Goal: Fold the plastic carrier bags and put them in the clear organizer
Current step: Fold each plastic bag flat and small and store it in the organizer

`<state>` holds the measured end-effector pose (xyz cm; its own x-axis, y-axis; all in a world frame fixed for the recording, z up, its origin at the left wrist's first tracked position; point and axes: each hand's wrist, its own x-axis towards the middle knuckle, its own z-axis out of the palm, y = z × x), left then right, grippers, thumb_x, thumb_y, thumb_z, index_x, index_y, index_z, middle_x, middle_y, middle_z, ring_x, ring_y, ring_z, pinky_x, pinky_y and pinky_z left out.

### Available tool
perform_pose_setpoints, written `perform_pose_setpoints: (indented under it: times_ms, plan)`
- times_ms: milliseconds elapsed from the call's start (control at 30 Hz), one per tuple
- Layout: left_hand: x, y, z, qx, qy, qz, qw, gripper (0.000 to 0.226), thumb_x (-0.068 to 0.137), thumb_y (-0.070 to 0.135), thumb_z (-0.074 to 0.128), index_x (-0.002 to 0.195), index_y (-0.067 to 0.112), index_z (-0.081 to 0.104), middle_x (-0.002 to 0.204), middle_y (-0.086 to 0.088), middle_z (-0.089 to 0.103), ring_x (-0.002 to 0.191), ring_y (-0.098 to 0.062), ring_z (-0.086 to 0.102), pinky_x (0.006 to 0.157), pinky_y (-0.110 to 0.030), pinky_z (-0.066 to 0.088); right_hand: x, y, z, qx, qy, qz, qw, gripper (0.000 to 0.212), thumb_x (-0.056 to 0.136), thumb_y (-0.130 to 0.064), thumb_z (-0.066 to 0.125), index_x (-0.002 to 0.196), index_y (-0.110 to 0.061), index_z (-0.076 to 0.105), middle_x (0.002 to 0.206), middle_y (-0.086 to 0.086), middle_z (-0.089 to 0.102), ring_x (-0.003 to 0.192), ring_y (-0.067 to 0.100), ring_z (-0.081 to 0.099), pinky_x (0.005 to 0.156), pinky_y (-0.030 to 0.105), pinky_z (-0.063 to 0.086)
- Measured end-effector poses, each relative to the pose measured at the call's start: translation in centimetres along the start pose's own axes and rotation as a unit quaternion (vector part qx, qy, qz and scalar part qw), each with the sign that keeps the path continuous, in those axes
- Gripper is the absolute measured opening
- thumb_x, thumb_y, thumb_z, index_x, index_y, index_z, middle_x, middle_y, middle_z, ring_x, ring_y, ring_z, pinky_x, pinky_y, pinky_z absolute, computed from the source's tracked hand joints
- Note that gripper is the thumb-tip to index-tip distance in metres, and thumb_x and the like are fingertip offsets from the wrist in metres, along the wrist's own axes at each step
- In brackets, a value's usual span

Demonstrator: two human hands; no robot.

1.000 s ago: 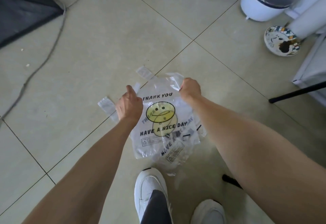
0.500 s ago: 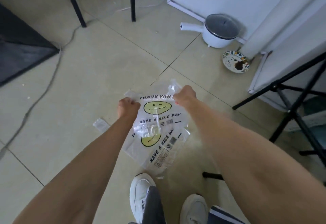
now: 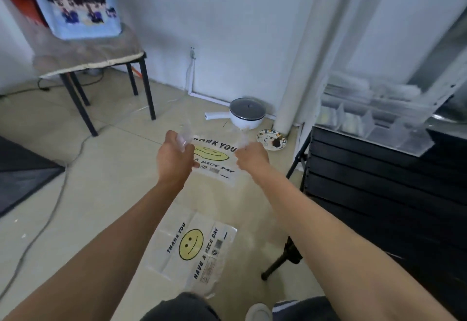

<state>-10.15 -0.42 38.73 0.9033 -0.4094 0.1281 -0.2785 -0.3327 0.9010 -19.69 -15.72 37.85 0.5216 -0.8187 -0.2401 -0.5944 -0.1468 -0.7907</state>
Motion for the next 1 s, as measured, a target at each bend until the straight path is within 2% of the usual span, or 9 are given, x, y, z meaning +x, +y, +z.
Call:
perform_pose_setpoints:
  times_ms: [67, 133, 233, 333, 467, 567, 700, 900, 1000]
  plan:
    - [-1.0, 3.1, -0.5, -0.045, 0.001, 0.045, 0.998, 0.014, 0.091, 0.018, 0.049, 0.102, 0.011, 0.042, 0.084, -0.005, 0.063, 0.052, -0.018, 0.067, 0.059, -0.044, 0.058, -1.3, -0.8, -2.8, 0.038, 0.013, -0.023, 0.999, 0.013, 0.090, -0.017, 0.051, 0.079, -0.014, 0.056, 0.099, 0.019, 0.069, 0.096, 0.035, 0.067, 0.084, 0.043, 0.056]
    - [-2.2, 5.9, -0.7, -0.094, 0.005, 0.087, 0.992, 0.017, 0.091, 0.018, 0.052, 0.103, 0.012, 0.041, 0.081, -0.006, 0.064, 0.059, -0.018, 0.069, 0.067, -0.047, 0.058, -2.9, -1.3, -5.6, 0.036, 0.031, -0.060, 0.997, 0.017, 0.090, -0.016, 0.048, 0.079, -0.009, 0.059, 0.094, 0.017, 0.069, 0.093, 0.035, 0.068, 0.082, 0.047, 0.057]
    - [-4.0, 10.2, -0.5, -0.155, -0.001, 0.126, 0.980, 0.023, 0.092, 0.015, 0.054, 0.112, 0.014, 0.045, 0.090, -0.002, 0.066, 0.077, -0.016, 0.071, 0.079, -0.043, 0.057, -6.3, -2.3, -10.3, 0.061, 0.103, -0.117, 0.986, 0.021, 0.086, -0.015, 0.045, 0.072, -0.004, 0.057, 0.073, 0.013, 0.062, 0.077, 0.033, 0.066, 0.060, 0.036, 0.044]
    - [-5.8, 14.0, 0.4, -0.179, -0.019, 0.147, 0.973, 0.026, 0.087, 0.021, 0.059, 0.113, 0.013, 0.058, 0.101, 0.001, 0.066, 0.094, -0.016, 0.066, 0.082, -0.029, 0.051, -9.5, -2.4, -14.9, 0.091, 0.148, -0.150, 0.973, 0.018, 0.089, -0.014, 0.046, 0.071, -0.010, 0.048, 0.067, 0.003, 0.047, 0.062, 0.020, 0.046, 0.060, 0.030, 0.033]
    - [-9.0, 18.0, 2.3, -0.164, -0.055, 0.201, 0.964, 0.021, 0.084, 0.010, 0.062, 0.102, 0.017, 0.070, 0.108, 0.002, 0.059, 0.099, -0.003, 0.057, 0.087, -0.016, 0.044, -12.8, -0.8, -20.8, 0.120, 0.192, -0.194, 0.955, 0.019, 0.093, -0.016, 0.048, 0.095, -0.006, 0.064, 0.087, -0.001, 0.066, 0.077, 0.015, 0.060, 0.070, 0.033, 0.051]
    - [-11.3, 19.6, 3.9, -0.164, -0.104, 0.261, 0.946, 0.024, 0.084, 0.002, 0.064, 0.103, 0.015, 0.070, 0.114, 0.008, 0.057, 0.107, 0.005, 0.053, 0.090, -0.005, 0.038, -15.3, 1.8, -24.3, 0.144, 0.212, -0.214, 0.943, 0.019, 0.093, -0.006, 0.051, 0.098, -0.018, 0.066, 0.090, -0.008, 0.066, 0.074, 0.001, 0.058, 0.060, 0.012, 0.045]
    - [-14.0, 20.4, 6.1, -0.140, -0.146, 0.321, 0.925, 0.028, 0.083, 0.006, 0.065, 0.108, 0.018, 0.065, 0.111, 0.013, 0.061, 0.104, 0.009, 0.054, 0.085, -0.001, 0.036, -17.0, 6.4, -27.2, 0.127, 0.264, -0.244, 0.925, 0.030, 0.087, 0.003, 0.057, 0.096, -0.024, 0.066, 0.099, -0.010, 0.063, 0.090, 0.001, 0.059, 0.077, 0.017, 0.047]
    - [-16.6, 16.9, 9.6, -0.077, -0.219, 0.419, 0.878, 0.024, 0.080, 0.016, 0.067, 0.103, 0.018, 0.061, 0.103, 0.010, 0.063, 0.094, -0.009, 0.062, 0.078, -0.033, 0.052, -19.2, 14.3, -28.9, 0.085, 0.295, -0.292, 0.906, 0.030, 0.075, 0.010, 0.073, 0.091, -0.016, 0.071, 0.109, -0.012, 0.061, 0.103, 0.004, 0.060, 0.087, 0.020, 0.049]
    - [-17.6, 13.8, 10.8, -0.023, -0.260, 0.452, 0.853, 0.026, 0.081, 0.026, 0.069, 0.104, 0.022, 0.059, 0.105, 0.012, 0.060, 0.093, -0.009, 0.061, 0.075, -0.030, 0.052, -20.0, 18.1, -28.3, 0.062, 0.279, -0.281, 0.916, 0.032, 0.073, 0.008, 0.075, 0.091, -0.019, 0.071, 0.114, -0.012, 0.060, 0.107, 0.007, 0.059, 0.088, 0.024, 0.050]
